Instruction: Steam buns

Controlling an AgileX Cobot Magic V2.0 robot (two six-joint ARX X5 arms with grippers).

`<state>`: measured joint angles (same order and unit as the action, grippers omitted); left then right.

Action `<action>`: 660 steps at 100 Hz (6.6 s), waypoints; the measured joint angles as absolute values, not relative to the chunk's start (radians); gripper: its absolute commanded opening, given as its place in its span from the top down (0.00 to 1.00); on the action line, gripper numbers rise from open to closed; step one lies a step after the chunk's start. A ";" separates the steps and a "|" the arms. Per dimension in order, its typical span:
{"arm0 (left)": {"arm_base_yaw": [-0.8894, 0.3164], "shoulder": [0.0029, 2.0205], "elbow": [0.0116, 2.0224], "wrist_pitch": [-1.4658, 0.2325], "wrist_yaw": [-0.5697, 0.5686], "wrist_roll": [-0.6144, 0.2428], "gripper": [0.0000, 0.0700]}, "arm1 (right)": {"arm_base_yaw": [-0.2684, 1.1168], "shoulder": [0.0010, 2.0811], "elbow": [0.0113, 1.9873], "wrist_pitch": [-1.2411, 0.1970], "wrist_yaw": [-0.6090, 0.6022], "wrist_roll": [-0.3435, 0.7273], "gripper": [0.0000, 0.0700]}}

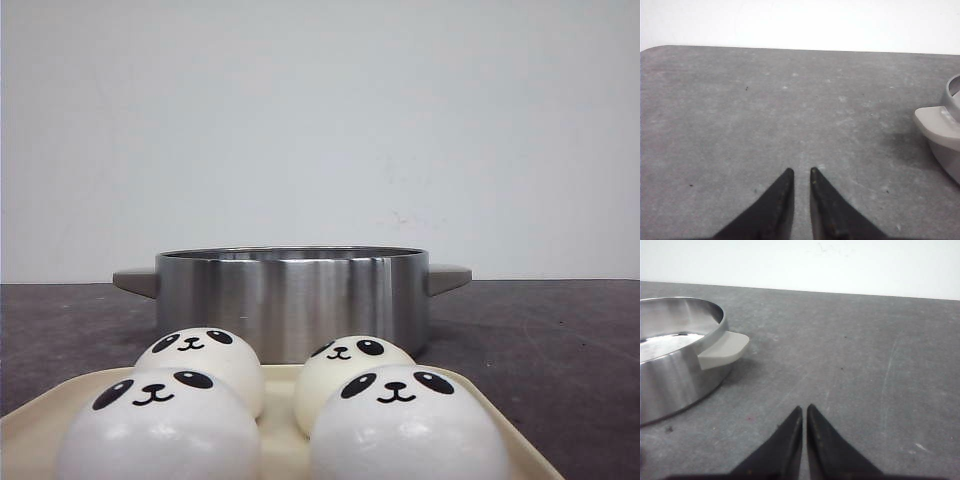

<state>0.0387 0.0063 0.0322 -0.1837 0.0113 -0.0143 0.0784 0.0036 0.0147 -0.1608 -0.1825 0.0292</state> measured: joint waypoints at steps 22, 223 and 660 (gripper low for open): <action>0.039 0.006 0.032 -0.184 0.011 -0.014 0.96 | 0.078 0.004 0.015 -0.161 -0.183 0.029 0.99; 0.039 0.006 0.033 -0.177 0.133 -0.223 0.96 | 0.078 0.004 0.015 -0.160 -0.232 0.139 0.99; -0.445 0.531 0.865 -0.818 0.304 -0.227 0.00 | 0.738 1.551 1.641 -0.735 -0.055 0.374 1.00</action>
